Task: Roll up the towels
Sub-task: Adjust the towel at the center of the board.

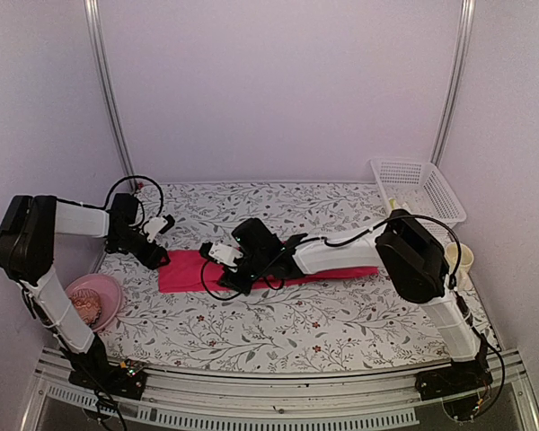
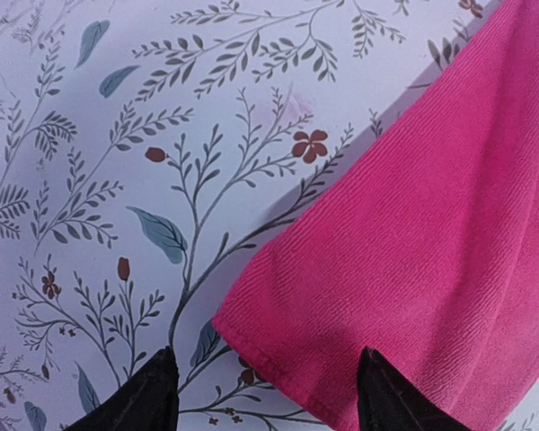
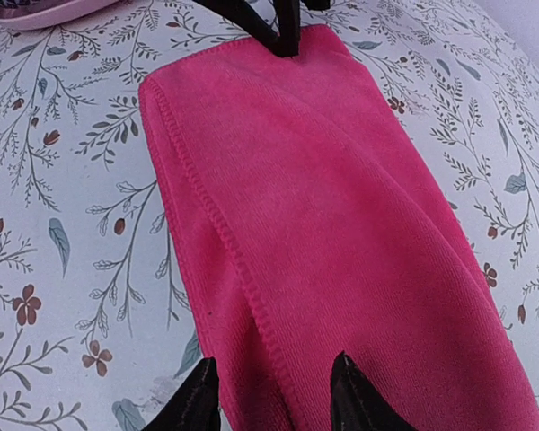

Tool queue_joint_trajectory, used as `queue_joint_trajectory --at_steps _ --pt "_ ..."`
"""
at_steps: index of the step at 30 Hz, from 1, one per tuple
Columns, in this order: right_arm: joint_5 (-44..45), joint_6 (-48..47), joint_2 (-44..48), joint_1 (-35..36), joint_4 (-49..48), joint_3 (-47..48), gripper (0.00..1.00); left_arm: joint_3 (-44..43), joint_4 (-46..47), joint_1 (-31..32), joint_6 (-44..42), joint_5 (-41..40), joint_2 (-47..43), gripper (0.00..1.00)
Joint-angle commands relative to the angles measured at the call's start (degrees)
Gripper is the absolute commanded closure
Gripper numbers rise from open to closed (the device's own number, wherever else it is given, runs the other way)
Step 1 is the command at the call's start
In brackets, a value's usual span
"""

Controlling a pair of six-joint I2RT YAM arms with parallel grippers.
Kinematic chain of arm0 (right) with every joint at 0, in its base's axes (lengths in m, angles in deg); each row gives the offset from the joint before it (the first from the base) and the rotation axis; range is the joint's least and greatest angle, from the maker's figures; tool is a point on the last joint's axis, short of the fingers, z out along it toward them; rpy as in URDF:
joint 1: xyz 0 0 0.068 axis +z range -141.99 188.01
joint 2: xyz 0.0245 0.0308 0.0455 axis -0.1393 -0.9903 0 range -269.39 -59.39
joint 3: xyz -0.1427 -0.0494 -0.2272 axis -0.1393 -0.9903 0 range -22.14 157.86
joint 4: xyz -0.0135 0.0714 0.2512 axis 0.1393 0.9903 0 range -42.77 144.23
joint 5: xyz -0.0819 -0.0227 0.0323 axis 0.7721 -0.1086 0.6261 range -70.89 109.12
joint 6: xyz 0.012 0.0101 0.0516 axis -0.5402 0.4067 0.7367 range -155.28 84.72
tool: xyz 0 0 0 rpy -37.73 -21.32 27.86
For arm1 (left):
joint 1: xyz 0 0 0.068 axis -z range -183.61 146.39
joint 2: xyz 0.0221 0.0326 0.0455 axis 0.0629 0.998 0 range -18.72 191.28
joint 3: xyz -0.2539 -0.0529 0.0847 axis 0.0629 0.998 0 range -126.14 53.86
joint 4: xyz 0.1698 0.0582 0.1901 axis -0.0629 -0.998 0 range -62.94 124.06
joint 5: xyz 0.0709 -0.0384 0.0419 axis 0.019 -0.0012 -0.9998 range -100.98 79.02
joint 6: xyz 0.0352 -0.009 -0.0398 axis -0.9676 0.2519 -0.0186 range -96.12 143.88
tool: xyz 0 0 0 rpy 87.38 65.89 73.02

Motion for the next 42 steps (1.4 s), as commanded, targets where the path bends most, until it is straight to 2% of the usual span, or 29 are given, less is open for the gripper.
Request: queue_joint_trajectory --at_steps 1,10,20,34,42 --pt "2.37 1.81 -4.08 1.01 -3.09 2.67 0.57 0.46 0.91 -0.13 0.37 0.75 0.93 0.32" --pt "6.3 3.35 -6.64 1.8 -5.23 4.66 0.58 0.72 0.91 -0.24 0.33 1.22 0.85 0.32" --pt "-0.45 2.87 -2.01 1.8 -6.21 0.27 0.57 0.73 0.76 -0.27 0.16 1.57 0.73 0.32" --pt "5.74 2.6 -1.88 1.8 -7.56 1.14 0.56 0.63 0.56 -0.27 0.07 1.75 0.94 0.32" --pt "6.34 1.96 -4.33 1.84 -7.52 2.89 0.61 0.64 0.54 -0.24 0.07 1.99 1.15 0.32"
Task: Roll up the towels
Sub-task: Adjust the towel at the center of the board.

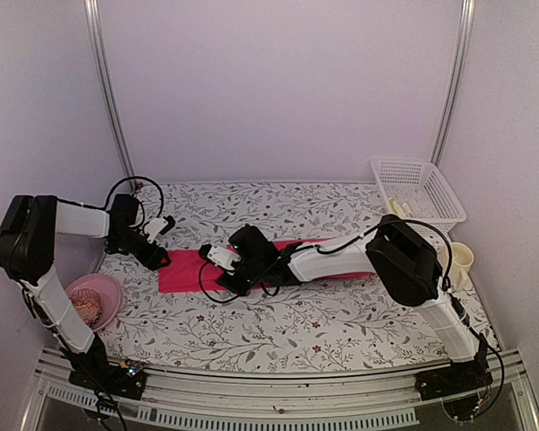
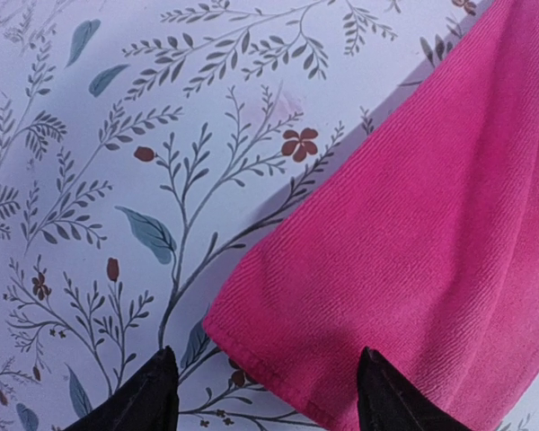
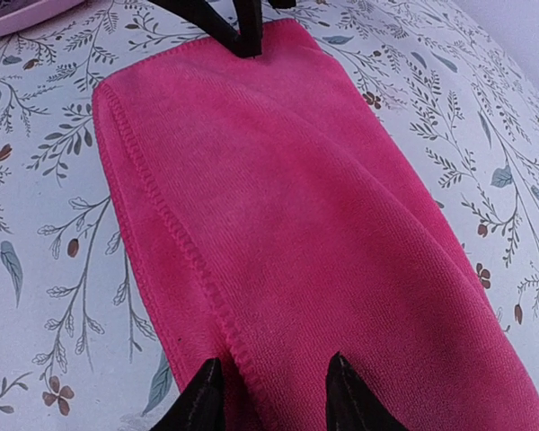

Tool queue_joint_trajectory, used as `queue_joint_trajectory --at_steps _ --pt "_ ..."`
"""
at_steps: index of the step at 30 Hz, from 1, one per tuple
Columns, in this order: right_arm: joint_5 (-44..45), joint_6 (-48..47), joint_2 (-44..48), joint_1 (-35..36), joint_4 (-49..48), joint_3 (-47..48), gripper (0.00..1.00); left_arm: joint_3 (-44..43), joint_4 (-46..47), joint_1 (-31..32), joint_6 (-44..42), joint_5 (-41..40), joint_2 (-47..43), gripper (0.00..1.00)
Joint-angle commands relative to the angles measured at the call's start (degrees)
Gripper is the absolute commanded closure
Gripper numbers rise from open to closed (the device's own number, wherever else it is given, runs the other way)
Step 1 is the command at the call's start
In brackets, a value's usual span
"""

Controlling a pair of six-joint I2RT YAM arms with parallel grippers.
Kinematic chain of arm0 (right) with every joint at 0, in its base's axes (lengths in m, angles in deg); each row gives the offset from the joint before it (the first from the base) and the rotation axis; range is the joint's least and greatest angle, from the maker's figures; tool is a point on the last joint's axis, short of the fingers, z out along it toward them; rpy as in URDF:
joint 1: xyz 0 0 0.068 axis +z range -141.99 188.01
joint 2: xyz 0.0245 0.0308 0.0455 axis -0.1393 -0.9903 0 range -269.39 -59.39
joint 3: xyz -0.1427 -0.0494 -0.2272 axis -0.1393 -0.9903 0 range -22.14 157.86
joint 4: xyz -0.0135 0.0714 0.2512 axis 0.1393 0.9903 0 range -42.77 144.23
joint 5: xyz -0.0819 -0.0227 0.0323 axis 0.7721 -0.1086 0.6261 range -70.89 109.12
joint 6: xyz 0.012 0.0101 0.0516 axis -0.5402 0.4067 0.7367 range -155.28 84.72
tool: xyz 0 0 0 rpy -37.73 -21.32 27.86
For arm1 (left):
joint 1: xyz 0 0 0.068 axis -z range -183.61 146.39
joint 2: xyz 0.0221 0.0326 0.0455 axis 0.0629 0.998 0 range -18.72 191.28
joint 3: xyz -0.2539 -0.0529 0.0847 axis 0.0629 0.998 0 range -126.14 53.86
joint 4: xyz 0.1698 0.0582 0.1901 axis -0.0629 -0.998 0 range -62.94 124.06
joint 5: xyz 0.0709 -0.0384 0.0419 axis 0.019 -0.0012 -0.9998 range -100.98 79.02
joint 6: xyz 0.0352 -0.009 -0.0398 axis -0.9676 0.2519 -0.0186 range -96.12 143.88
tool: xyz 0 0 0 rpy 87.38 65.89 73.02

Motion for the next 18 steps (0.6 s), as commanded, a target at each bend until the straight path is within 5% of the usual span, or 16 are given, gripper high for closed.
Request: queue_joint_trajectory --at_steps 1,7,18 --pt "0.65 -0.23 -0.75 0.34 -1.15 2.41 0.63 0.42 0.56 -0.24 -0.04 1.1 1.15 0.32" --pt "-0.94 -0.75 -1.38 0.33 -1.18 2.97 0.7 0.33 0.43 -0.24 -0.04 1.1 1.26 0.32" --pt "-2.87 -0.76 -2.14 0.33 -0.55 3.02 0.68 0.33 0.39 -0.2 0.05 1.11 1.2 0.32"
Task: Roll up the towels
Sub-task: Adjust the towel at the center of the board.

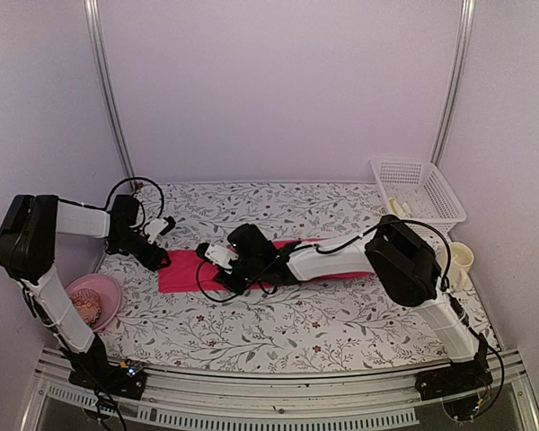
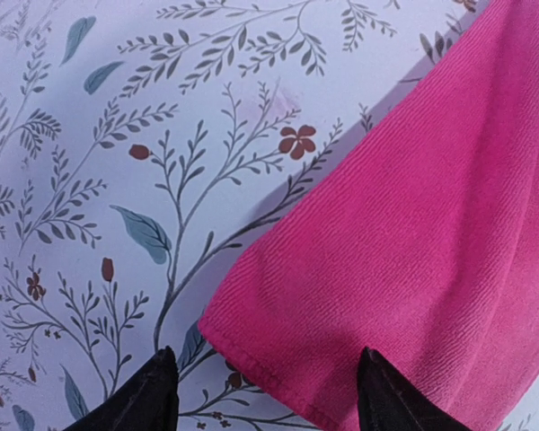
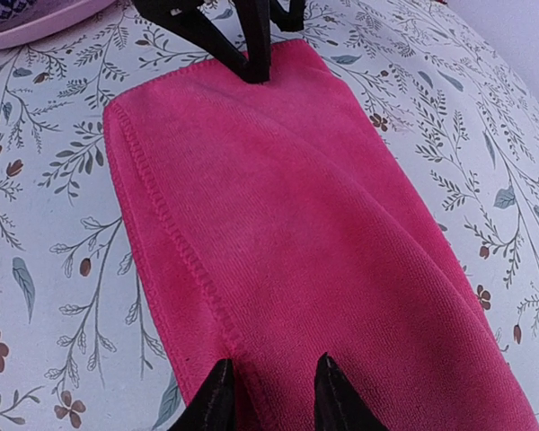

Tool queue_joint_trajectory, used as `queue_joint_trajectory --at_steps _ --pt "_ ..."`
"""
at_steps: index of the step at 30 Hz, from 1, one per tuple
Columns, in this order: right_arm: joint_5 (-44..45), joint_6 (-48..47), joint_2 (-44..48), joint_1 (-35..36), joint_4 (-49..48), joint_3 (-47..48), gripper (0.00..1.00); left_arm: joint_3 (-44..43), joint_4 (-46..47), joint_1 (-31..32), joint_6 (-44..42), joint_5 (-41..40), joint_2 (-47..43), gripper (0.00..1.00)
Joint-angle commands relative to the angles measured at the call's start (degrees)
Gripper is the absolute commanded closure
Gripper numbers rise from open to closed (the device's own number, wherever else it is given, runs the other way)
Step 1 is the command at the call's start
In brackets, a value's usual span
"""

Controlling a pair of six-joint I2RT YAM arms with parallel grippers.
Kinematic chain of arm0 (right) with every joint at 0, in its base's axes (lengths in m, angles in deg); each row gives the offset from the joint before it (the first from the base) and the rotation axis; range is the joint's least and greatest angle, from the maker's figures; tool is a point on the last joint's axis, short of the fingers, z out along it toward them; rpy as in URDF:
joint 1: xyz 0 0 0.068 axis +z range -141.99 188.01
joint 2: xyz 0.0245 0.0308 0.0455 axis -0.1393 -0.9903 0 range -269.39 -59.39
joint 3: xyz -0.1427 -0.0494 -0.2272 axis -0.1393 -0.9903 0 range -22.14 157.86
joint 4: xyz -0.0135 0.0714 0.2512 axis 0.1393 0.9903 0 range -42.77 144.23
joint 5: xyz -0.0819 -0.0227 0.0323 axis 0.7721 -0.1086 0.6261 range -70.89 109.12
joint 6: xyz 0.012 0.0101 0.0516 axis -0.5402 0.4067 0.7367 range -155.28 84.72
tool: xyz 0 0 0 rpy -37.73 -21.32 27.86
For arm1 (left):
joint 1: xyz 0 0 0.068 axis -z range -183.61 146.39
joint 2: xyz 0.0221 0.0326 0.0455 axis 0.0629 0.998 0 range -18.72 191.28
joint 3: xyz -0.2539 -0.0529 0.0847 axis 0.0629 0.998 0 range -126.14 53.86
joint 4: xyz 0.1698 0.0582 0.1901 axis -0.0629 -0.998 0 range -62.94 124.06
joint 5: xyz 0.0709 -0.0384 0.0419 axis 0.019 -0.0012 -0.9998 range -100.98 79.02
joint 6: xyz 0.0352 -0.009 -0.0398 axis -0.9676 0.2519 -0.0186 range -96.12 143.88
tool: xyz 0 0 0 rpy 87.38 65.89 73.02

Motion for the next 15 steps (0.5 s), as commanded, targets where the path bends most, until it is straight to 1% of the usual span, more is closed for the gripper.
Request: queue_joint_trajectory --at_steps 1,8,11,12,15 --pt "-1.64 -0.14 -1.62 0.33 -0.07 1.37 0.68 0.28 0.39 -0.19 0.0 0.96 0.65 0.32" --pt "-0.91 -0.19 -1.56 0.33 0.16 1.43 0.66 0.33 0.39 -0.2 0.05 0.98 0.8 0.32" --pt "0.38 -0.19 -1.8 0.33 0.12 1.54 0.68 0.33 0.39 -0.2 0.05 0.99 0.83 0.32" --pt "0.6 -0.11 -1.8 0.33 0.14 1.54 0.69 0.33 0.39 -0.2 0.05 1.0 0.9 0.32" --pt "0.06 -0.15 -1.72 0.33 0.39 1.54 0.77 0.26 0.35 -0.19 0.05 0.98 0.94 0.32"
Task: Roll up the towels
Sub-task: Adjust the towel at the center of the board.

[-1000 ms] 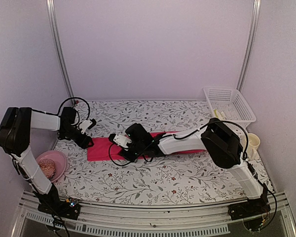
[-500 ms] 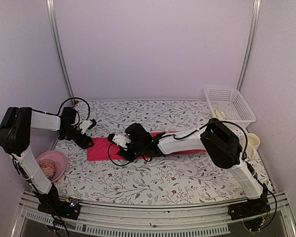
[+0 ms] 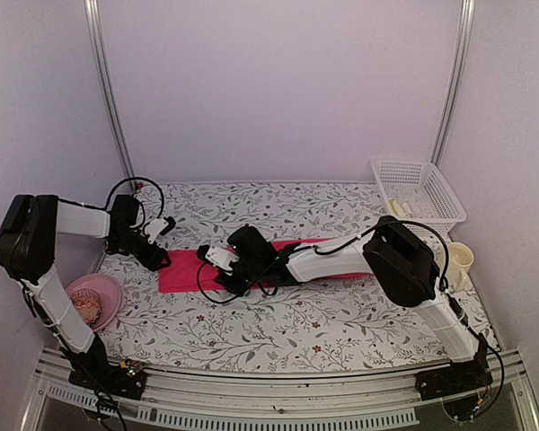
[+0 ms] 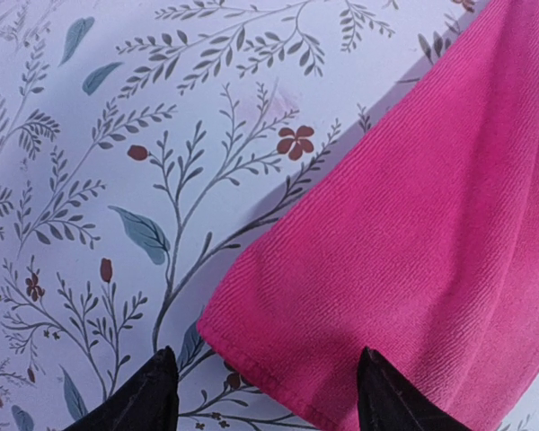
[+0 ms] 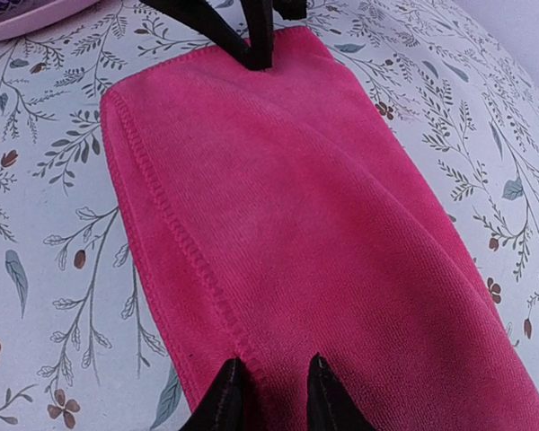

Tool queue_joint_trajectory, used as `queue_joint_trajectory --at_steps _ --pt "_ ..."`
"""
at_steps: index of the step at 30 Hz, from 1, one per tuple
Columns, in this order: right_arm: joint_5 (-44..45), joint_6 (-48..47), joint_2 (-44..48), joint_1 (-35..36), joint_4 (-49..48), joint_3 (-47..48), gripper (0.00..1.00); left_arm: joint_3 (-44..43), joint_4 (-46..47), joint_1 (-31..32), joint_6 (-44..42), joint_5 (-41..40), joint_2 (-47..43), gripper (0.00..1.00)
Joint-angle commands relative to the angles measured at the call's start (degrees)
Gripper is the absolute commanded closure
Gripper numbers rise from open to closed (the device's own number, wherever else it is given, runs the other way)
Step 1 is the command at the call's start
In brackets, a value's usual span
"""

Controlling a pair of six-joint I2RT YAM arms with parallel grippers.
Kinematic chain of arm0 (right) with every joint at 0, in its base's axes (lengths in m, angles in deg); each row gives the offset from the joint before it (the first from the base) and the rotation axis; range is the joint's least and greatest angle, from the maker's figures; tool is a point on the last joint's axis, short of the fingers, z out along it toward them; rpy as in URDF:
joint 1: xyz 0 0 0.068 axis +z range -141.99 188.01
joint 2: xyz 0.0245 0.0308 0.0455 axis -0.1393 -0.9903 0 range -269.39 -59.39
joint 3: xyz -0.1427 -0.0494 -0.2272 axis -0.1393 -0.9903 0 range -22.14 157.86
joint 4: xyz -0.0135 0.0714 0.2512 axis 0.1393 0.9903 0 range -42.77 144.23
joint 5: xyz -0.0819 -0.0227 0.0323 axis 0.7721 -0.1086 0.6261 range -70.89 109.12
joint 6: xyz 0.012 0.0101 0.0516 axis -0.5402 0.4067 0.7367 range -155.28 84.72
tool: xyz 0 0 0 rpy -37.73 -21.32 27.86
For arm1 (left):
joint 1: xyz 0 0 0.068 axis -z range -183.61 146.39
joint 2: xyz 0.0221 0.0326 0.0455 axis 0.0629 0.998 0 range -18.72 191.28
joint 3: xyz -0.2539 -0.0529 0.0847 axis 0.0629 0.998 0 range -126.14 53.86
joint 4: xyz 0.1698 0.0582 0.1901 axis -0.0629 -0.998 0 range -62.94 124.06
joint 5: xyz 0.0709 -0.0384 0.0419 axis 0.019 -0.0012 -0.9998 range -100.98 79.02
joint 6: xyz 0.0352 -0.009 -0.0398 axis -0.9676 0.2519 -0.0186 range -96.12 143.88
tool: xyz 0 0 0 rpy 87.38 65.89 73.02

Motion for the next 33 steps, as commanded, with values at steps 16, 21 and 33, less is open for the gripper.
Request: queue_joint_trajectory --at_steps 16,21,33 --pt "-2.16 1.01 0.45 0.33 0.79 1.62 0.82 0.22 0.23 -0.19 0.05 0.99 1.12 0.32" --pt "-1.16 1.08 0.1 0.33 0.9 2.24 0.82 0.24 0.23 -0.22 0.05 0.98 1.1 0.32" --pt "-0.89 1.24 -1.02 0.33 1.05 3.53 0.78 0.2 0.12 -0.27 0.05 1.08 1.3 0.32"
